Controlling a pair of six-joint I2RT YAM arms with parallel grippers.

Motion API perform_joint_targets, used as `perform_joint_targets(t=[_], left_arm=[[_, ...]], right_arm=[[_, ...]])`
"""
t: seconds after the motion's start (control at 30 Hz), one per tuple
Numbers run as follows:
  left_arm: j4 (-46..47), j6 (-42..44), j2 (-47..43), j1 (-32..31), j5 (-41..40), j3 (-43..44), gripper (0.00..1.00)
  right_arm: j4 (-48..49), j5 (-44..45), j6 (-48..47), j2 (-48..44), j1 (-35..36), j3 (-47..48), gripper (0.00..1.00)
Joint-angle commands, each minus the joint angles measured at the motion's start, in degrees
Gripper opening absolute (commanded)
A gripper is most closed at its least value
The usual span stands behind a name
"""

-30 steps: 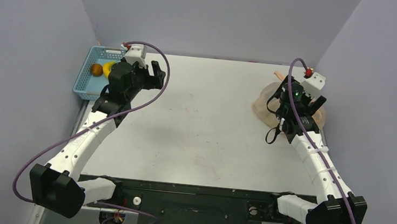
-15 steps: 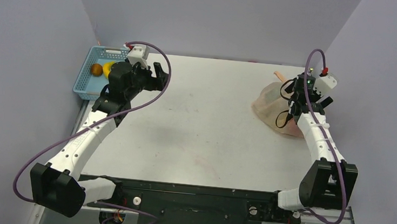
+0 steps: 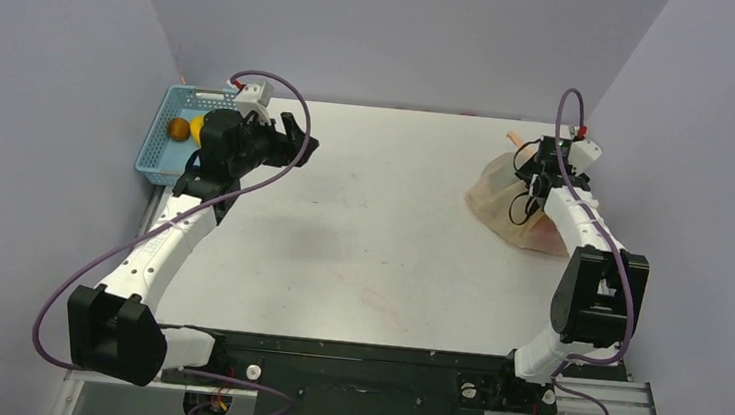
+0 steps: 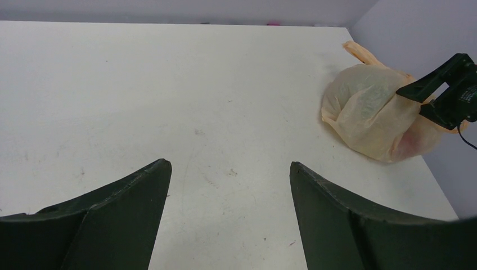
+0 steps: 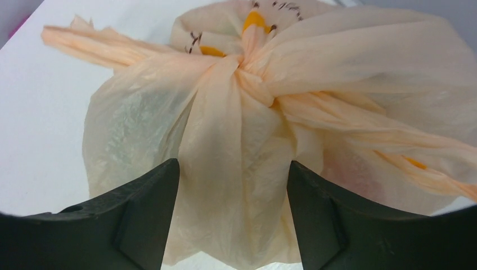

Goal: Take the fake fruits out of the plastic bag
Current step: Move the plastic bag to the center of the board.

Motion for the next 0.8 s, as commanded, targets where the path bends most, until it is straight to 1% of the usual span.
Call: perform_joint_targets(t=[0.0,0.07,0.1,0.13,0.17,0.2,0.23,0.3,0.43,0.57,0.67,0.77], left_arm=[[4.60,-2.06,0.83,0.04,3.67,2.18,0.75],[4.36,-2.38,1.49,0.01,3.92,2.51,0.75],[4.26,-2.51,1.89,-0.03,4.31,2.67,0.75],[4.18,-2.58,2.13,-0.06,4.55,2.76,0.75],[4.16,-2.74,2.64,-0.07,4.95,3.00,0.75],[4.05,-2.87,2.90,-0.03,5.18,3.14,0.75],[3.97,-3.08,3.39,0.00,5.62,3.36,0.75],[3.99,-3.39,3.85,-0.09,6.13,3.40,0.75],[4.32,-4.40,5.13,-0.14,7.27,3.56,0.75],[4.44,-5.89,6.96,-0.31,7.78,3.67,0.75],[3.54,-7.55,8.84,-0.19,9.14,4.83,0.75],[2.53,-8.07,10.93,-0.21,10.19,5.96,0.75]], right_arm=[[2.18,-2.89,-0.36,-0.69,2.40,-2.42,0.62],[2.70,-3.72,-1.73,-0.73,3.26,-3.42,0.52],[3.37,-4.70,-2.74,-0.75,3.34,-4.18,0.44],[3.77,-4.92,-3.03,-0.87,3.33,-4.56,0.40],[4.38,-4.98,-3.42,-0.95,4.04,-5.30,0.33],[4.50,-4.97,-3.55,-1.01,4.65,-5.51,0.28],[4.50,-4.97,-3.88,-0.93,4.87,-5.80,0.16],[4.45,-5.18,-4.38,-0.93,5.89,-6.12,0.07],[4.51,-4.79,-5.92,-2.02,10.60,-6.50,0.01],[5.65,-5.76,-5.56,-2.91,16.88,-8.00,0.00],[7.59,-9.32,-4.64,-2.79,22.77,-9.54,0.00],[8.48,-9.84,-3.75,-2.62,29.62,-10.81,0.00]])
